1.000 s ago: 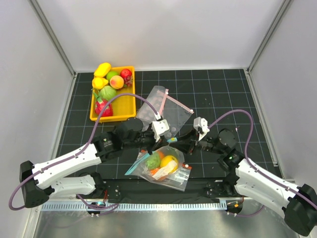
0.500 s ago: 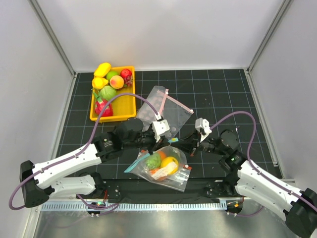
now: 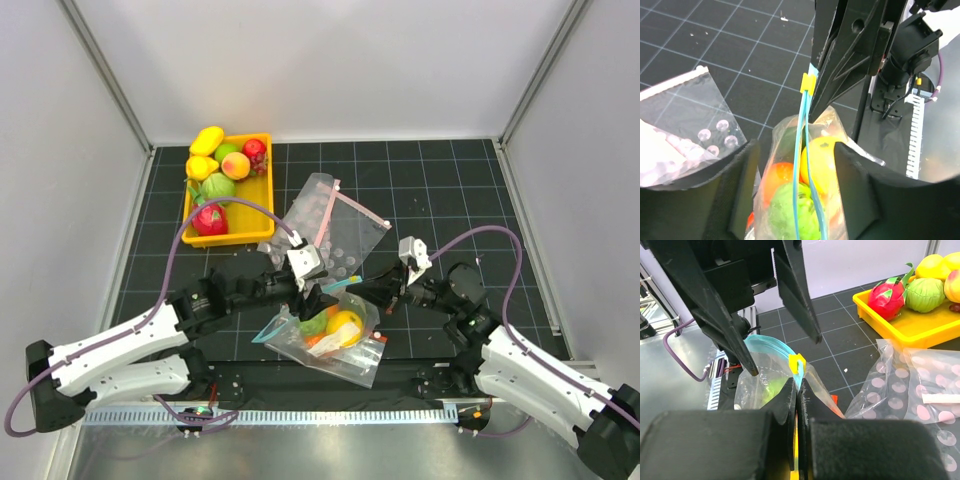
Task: Place the food in the zip-top bag and seal the zipper
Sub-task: Zip the zipper food storage bag at the center of the board.
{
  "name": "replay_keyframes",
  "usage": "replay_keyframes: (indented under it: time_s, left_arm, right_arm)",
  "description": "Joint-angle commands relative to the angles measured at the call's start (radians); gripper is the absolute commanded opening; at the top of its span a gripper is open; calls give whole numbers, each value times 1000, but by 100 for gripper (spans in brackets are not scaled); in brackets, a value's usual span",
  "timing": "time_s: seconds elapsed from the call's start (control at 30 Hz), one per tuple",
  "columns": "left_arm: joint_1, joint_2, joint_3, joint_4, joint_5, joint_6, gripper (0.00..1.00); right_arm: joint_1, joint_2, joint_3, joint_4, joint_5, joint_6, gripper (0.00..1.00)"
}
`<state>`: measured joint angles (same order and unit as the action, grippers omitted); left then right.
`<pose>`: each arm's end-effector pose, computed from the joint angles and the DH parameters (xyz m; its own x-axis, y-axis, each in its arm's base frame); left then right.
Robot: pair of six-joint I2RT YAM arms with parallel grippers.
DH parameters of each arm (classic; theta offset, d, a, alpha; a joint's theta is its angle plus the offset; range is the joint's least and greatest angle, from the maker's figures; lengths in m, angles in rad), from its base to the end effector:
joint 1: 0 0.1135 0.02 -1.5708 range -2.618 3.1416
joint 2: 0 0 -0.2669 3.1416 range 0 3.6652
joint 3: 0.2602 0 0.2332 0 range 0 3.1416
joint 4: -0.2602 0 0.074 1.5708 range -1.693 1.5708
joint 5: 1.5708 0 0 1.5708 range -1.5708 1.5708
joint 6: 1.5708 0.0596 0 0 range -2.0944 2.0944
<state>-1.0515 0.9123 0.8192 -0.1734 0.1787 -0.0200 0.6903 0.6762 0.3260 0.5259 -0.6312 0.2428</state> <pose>0.0973 -0.1916 0.3284 -0.1494 0.2218 -0.9636 0.9366 0.3440 -0.0661 0.1043 0.1318 0.2809 -0.1005 0.1688 -0.9805 -0.9663 0.2183 0.1366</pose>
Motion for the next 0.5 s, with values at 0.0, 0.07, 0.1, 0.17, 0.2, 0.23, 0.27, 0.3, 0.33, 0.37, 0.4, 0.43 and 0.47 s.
replay_keyframes:
  time_s: [0.0,0.07,0.1,0.17,0.2,0.23,0.27,0.3,0.33,0.37,0.4,0.43,0.47]
  left_arm:
    - [1,-10,-8,78,-2,-17,66]
    - [1,-4,-8,87,-4,-20,71]
    - [1,-3,-8,92,-4,-21,72]
    - [1,-1,-6,101,-4,-21,73]
    - [1,-3,-6,103,-5,-21,73]
    - [1,-4,-6,104,-7,-21,73]
    - [1,-6,-5,104,-4,-20,73]
    - [1,-10,-5,107,-5,-23,73]
    - [1,-13,-5,109,-2,-23,73]
    - [1,-13,-5,112,-5,-23,73]
    - [1,-12,-5,115,-4,-21,73]
    - [1,-10,-5,118,-5,-17,73]
    - [1,-6,-3,121,-8,-15,73]
  right_arm:
    - [0,5,30,77,-4,18,1]
    - [0,19,34,83,-30,21,1]
    - [0,29,36,88,-42,24,1]
    - [5,45,48,85,-56,21,1]
    - [11,57,51,85,-61,18,1]
    - [12,60,54,85,-62,16,1]
    - [15,63,56,82,-64,13,1]
    - [18,69,58,76,-65,10,1]
    - [23,71,61,72,-65,3,1]
    - [26,72,62,69,-64,-2,1]
    - [29,72,65,60,-62,-5,1]
    - [32,71,68,56,-62,-10,1]
    - [37,71,67,54,-61,-14,1]
